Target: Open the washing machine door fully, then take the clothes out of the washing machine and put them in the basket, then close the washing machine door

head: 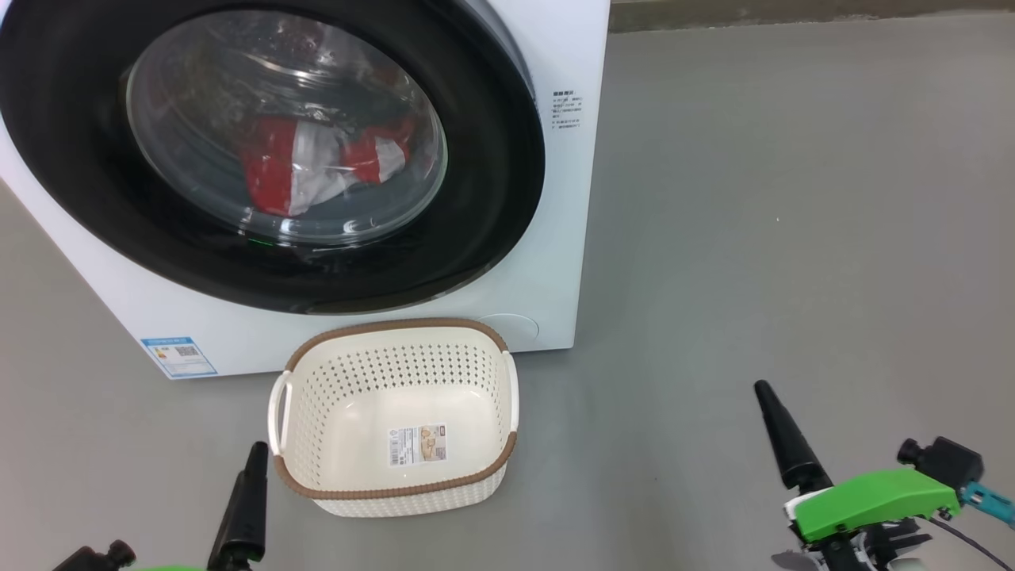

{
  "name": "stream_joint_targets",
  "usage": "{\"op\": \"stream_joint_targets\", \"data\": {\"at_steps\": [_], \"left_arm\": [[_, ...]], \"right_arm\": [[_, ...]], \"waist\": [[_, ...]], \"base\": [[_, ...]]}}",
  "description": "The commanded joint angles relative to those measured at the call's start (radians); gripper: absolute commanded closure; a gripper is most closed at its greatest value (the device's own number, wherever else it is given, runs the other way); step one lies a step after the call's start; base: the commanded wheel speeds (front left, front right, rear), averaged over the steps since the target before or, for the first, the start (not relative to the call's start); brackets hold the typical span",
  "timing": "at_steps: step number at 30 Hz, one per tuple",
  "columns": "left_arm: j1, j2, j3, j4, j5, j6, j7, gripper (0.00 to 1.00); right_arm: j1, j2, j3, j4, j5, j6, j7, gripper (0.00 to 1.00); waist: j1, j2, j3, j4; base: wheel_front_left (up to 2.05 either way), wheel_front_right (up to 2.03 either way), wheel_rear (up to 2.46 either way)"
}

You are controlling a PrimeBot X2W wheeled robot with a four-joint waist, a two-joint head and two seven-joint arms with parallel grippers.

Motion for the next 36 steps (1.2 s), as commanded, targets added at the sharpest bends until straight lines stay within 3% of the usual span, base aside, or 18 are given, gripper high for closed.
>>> {"op": "stream_joint_targets", "data": {"at_steps": [1,23,36], "left_arm": [[-0.028,0.015,0.017,-0.036,0.040,-0.003,-0.014,0.00],[-0.034,0.020,0.046,-0.081,0.345,-0.004,-0.079,0.00],[-0.024,0.023,0.053,-0.093,0.485,-0.005,-0.115,0.00]], "right_arm": [[-0.049,-0.009,0.022,-0.028,-0.042,0.000,-0.013,0.00],[-0.077,-0.015,0.058,-0.059,-0.379,0.000,-0.078,0.00],[-0.087,-0.018,0.095,-0.041,-0.509,0.000,-0.113,0.00]], "waist": [[-0.0001,-0.0001,0.000,0.000],[-0.0001,-0.0001,0.006,0.002],[-0.0001,-0.0001,-0.010,-0.003]], "base": [[0.00,0.00,0.00],[0.00,0.00,0.00],[0.00,0.00,0.00]]}}
